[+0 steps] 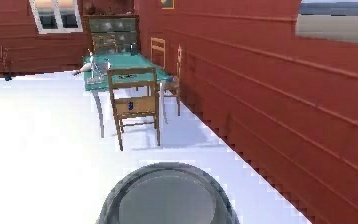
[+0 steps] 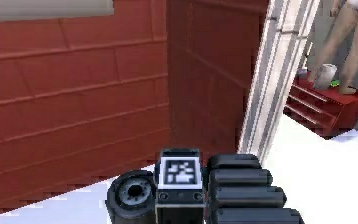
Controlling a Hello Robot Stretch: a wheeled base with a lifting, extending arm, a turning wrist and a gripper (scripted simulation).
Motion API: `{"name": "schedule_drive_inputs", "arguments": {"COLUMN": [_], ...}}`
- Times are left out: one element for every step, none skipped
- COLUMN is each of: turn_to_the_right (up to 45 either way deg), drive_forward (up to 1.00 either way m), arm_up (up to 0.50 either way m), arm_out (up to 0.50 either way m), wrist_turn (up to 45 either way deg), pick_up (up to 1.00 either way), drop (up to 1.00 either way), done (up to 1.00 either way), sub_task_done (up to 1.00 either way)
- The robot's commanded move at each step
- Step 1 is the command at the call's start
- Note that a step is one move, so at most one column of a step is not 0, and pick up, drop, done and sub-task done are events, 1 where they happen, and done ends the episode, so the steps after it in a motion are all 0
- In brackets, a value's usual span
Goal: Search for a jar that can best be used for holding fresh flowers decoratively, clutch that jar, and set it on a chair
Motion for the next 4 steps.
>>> {"name": "schedule_drive_inputs", "arguments": {"turn_to_the_right": [0.0, -45.0, -24.0, 0.0], "drive_forward": [0.55, 0.0, 0.0, 0.9], "arm_up": [0.0, 0.0, 0.0, 0.0], "arm_out": [0.0, 0.0, 0.0, 0.0], "wrist_turn": [0.0, 0.0, 0.0, 0.0], "pick_up": [0.0, 0.0, 0.0, 0.0], "drop": [0.0, 0.0, 0.0, 0.0], "done": [0.0, 0.0, 0.0, 0.0], "sub_task_done": [0.0, 0.0, 0.0, 0.0]}}
